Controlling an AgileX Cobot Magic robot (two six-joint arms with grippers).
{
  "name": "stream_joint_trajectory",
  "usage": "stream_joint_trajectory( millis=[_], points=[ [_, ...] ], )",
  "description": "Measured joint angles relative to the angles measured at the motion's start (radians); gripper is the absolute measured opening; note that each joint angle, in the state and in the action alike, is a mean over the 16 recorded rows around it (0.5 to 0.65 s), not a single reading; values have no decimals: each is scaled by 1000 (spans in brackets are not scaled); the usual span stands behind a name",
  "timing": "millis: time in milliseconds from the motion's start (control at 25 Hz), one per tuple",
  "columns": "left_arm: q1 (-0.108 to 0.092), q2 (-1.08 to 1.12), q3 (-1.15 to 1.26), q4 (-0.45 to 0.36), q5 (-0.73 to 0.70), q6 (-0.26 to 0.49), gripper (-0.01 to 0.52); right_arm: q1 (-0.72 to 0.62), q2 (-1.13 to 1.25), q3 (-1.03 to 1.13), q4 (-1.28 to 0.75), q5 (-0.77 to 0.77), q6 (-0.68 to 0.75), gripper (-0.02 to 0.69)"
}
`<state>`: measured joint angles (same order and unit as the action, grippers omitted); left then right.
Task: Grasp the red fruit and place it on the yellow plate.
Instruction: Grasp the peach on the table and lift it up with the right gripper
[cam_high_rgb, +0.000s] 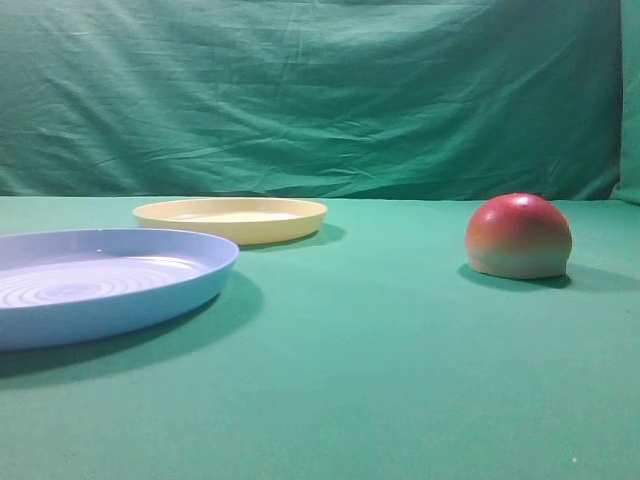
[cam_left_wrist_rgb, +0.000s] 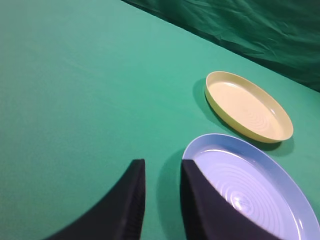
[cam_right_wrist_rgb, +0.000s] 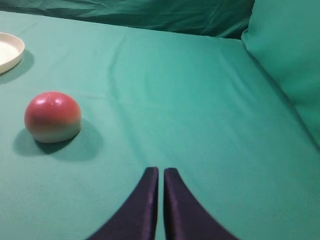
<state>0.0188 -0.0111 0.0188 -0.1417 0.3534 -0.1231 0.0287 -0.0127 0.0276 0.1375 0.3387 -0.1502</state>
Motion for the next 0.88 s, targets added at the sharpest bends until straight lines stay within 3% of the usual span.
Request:
stream_joint_trajectory(
  millis=[440,880],
  points=[
    [0,0,0,0,0,0,157,0,18,-66,187,-119,-37,0],
    [0,0,0,0,0,0,157,0,296,-309,227,43,-249,0]
  ],
)
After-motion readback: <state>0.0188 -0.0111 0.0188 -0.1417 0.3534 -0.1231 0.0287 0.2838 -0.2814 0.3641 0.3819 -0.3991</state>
